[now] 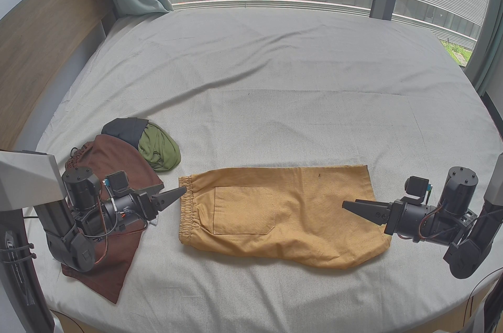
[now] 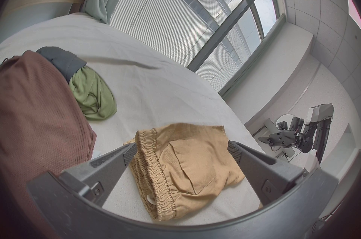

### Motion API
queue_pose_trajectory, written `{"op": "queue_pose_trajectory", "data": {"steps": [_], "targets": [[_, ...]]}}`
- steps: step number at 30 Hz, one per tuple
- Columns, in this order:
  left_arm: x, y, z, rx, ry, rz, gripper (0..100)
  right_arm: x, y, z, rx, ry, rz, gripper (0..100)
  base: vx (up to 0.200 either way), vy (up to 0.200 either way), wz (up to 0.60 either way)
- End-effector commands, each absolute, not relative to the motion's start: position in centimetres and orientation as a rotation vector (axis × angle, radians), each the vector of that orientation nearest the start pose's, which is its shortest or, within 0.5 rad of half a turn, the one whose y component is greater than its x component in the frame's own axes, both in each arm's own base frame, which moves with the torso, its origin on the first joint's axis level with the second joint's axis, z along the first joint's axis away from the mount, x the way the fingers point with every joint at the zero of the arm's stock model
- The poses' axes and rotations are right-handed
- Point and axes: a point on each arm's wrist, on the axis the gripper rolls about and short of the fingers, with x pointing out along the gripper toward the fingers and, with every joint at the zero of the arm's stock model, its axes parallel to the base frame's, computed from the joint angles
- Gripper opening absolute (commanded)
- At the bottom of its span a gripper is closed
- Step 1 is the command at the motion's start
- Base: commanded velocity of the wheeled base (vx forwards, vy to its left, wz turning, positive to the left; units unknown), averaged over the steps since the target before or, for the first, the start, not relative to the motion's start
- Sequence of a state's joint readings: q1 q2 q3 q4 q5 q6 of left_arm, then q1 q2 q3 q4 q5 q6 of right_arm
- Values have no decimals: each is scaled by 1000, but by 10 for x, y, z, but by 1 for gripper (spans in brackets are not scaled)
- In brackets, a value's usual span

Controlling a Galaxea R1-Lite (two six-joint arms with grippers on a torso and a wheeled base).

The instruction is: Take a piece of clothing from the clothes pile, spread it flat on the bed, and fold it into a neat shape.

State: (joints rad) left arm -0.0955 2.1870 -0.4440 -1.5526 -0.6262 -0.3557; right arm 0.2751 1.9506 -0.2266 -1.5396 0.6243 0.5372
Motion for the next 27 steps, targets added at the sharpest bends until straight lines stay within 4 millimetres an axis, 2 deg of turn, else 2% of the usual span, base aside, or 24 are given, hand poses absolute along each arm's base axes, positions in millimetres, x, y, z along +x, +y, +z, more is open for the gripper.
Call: {"op": "queue_pose_trajectory", "data": {"steps": [1,9,15,27], "targets": [[314,-43,23,-404,368,-666,100,243,81,76,533,426,820,100,0,0,0],[312,-43,11,-416,415,-661,100,243,80,75,534,429,815,100,0,0,0],[312,-42,-10,-434,478,-643,100,243,80,75,535,430,813,100,0,0,0],[311,-45,-31,-448,544,-637,100,243,81,72,534,442,815,100,0,0,0]]}}
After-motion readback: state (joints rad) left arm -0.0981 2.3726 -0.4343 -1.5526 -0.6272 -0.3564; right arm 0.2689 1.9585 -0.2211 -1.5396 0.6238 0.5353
